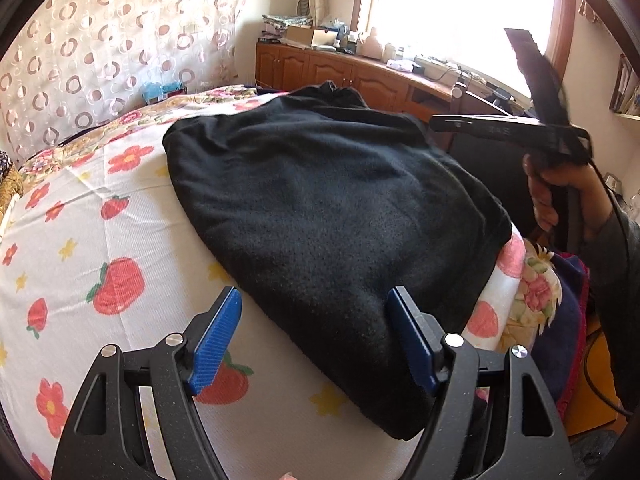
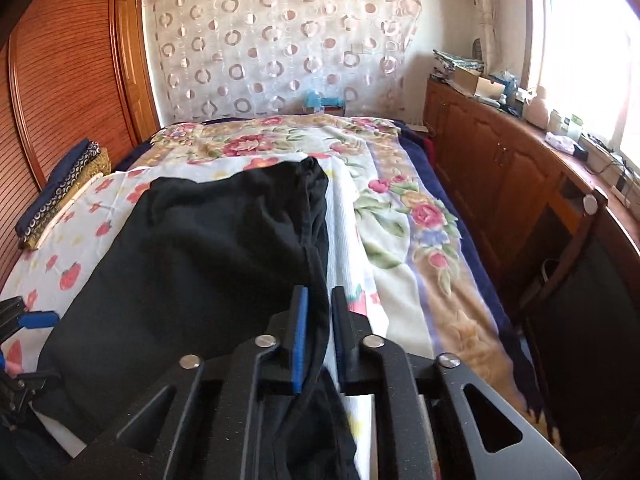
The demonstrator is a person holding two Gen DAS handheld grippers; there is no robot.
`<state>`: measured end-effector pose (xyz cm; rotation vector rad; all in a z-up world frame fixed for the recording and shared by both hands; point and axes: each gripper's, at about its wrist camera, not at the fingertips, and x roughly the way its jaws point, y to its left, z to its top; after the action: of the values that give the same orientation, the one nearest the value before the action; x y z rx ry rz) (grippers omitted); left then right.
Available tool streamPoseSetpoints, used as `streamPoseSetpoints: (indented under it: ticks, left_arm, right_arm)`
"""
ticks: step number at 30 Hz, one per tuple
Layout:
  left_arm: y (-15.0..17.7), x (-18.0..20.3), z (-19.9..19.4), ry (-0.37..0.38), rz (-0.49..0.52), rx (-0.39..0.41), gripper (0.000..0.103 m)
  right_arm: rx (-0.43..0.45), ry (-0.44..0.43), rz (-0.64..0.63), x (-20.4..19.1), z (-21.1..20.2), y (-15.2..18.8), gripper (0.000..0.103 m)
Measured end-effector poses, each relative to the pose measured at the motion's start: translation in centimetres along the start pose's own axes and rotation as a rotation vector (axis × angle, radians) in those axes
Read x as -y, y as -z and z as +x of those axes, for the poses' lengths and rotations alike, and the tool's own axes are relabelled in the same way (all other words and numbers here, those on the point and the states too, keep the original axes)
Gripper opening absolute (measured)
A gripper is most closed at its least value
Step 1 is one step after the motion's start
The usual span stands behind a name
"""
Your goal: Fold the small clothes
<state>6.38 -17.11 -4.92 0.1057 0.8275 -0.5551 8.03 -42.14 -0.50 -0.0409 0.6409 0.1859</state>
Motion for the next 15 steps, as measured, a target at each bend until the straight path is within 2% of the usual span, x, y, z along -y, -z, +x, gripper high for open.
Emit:
streamPoseSetpoints:
  ticks: [3, 10, 15]
  left_arm:
    - [0.1, -0.1, 0.4, 0.001, -0.003, -0.014, 0.076]
    - [0.6, 0.2, 1.3, 0.009, -0.008, -0.040, 0.076]
    - [0.6, 0.2, 1.4, 0.012, -0.010, -0.043, 0.077]
  right_arm:
    - [-0.009, -0.015, 0.001, -0.3, -0.6, 0.9, 0.026]
    - [-0.042, -0.063, 0.002, -1.2, -3.5, 4.7, 0.030]
    - [-0.080, -0.089, 0.005, -1.2, -3.7, 6.0, 0.029]
